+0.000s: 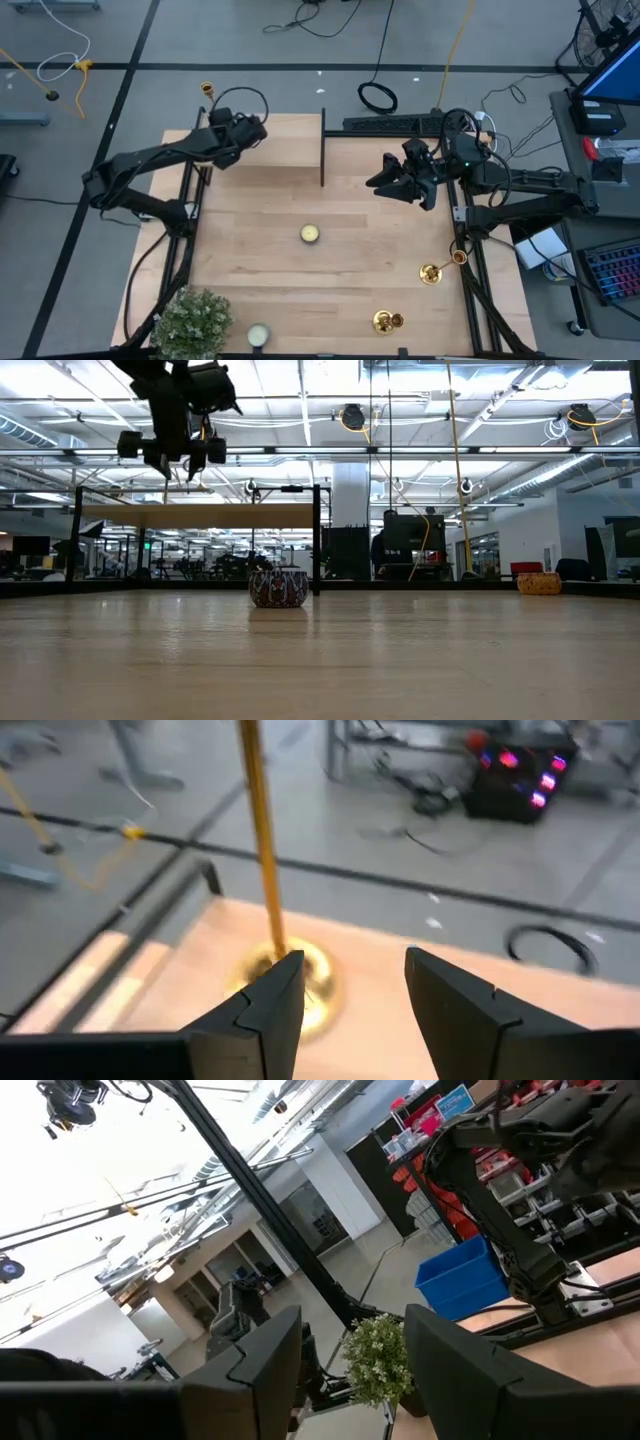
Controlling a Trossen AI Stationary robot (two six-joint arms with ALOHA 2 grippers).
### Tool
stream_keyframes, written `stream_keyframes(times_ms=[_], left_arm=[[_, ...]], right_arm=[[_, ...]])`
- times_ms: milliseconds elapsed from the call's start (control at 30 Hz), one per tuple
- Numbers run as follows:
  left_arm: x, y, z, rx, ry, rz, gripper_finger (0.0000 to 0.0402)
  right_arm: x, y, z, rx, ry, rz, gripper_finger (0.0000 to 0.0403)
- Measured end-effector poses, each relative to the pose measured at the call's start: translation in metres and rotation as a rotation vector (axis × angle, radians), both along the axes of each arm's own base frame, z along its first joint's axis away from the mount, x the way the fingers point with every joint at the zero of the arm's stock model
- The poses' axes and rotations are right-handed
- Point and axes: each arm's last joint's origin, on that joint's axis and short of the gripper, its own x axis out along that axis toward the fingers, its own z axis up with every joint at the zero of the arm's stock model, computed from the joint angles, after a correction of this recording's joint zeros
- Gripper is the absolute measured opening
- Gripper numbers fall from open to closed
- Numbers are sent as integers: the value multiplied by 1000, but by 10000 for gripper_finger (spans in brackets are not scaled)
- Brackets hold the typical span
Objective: Pick & Place candle stick holders
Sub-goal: Put the top gold candle holder on the shelf
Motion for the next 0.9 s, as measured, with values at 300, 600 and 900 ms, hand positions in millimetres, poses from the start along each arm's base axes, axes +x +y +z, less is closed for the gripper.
stream_keyframes(times_ms=[300,600,900], left_arm=[[-15,-36,22,-93,-151,-141,123],[-62,-48,55,-85,-376,-149,8],[-75,-40,55,-275,-357,-363,2]], right_arm=[[0,0,0,-32,-11,-8,178],[0,0,0,-92,-31,-23,178],[0,-1,0,-159,-55,-70,178]])
